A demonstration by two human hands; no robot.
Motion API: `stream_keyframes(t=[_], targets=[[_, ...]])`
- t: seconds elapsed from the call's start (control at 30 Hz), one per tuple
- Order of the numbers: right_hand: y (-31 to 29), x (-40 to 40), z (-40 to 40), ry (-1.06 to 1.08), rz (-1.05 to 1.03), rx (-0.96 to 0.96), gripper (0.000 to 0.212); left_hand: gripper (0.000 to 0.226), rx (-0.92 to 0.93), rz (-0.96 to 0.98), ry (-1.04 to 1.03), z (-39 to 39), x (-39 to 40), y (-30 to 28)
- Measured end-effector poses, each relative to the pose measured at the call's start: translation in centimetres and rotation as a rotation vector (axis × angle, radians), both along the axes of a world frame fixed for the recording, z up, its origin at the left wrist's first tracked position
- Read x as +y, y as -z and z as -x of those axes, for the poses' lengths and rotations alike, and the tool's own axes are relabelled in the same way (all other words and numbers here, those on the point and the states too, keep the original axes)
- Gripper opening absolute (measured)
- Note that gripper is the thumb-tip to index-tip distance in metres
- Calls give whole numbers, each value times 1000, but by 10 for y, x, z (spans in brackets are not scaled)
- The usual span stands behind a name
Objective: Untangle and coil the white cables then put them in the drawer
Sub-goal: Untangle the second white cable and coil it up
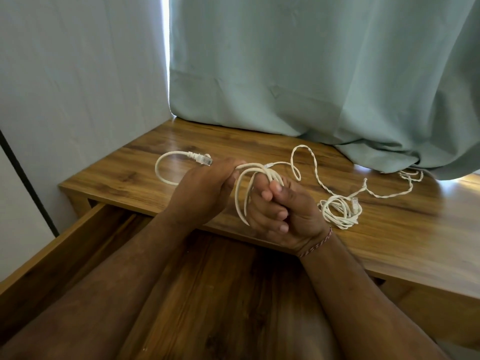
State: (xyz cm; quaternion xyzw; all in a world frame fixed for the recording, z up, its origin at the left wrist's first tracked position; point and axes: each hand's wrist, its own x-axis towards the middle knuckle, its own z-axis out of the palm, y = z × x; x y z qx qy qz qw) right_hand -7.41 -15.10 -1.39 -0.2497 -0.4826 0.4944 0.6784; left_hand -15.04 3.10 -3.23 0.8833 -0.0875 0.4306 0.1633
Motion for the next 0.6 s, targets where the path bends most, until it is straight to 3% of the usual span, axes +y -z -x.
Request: stream_keyframes(t=[0.1, 0.23, 0.43, 0.6], targets=[[-4, 4, 3, 82, -80, 105, 17, 9, 77, -17, -95, -4, 1, 4], [-3, 11, 5, 252, -159, 226, 13, 11, 159, -40, -152, -3, -4, 7], [-2, 10, 4, 576, -187, 443, 20, 35, 342, 39, -219, -6, -14, 17], [-13, 0, -6, 713, -211, 503, 22, 19, 332, 13, -294, -10, 1, 26]])
